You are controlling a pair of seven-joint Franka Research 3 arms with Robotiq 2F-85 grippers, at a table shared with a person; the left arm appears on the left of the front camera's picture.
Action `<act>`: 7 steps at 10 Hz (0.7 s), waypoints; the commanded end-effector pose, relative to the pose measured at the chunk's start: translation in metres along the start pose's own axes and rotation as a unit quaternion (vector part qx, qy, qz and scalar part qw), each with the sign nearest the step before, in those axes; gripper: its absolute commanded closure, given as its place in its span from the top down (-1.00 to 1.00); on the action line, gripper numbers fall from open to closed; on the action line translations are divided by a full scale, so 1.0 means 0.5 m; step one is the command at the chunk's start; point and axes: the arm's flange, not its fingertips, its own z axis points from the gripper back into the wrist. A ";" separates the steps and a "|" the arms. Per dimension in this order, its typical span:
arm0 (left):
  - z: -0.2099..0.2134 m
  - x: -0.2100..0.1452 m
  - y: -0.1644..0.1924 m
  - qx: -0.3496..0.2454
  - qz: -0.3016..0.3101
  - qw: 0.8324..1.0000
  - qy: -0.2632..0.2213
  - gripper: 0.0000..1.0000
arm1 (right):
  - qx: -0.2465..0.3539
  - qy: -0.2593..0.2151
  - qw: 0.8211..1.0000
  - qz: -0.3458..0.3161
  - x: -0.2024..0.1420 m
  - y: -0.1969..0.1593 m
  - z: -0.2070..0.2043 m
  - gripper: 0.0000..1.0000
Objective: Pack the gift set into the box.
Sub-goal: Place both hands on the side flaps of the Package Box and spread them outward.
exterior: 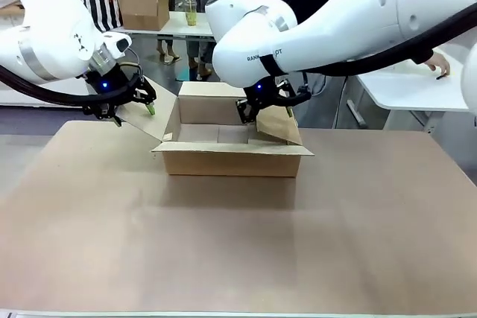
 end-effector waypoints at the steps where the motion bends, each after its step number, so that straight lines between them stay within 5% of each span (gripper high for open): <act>1: 0.005 0.000 -0.004 0.006 0.006 1.000 0.000 1.00 | -0.013 -0.003 0.999 -0.049 -0.002 -0.045 0.024 1.00; 7: 0.005 0.000 -0.004 0.006 0.006 1.000 0.000 1.00 | 0.021 0.006 0.991 -0.134 0.002 -0.272 0.059 1.00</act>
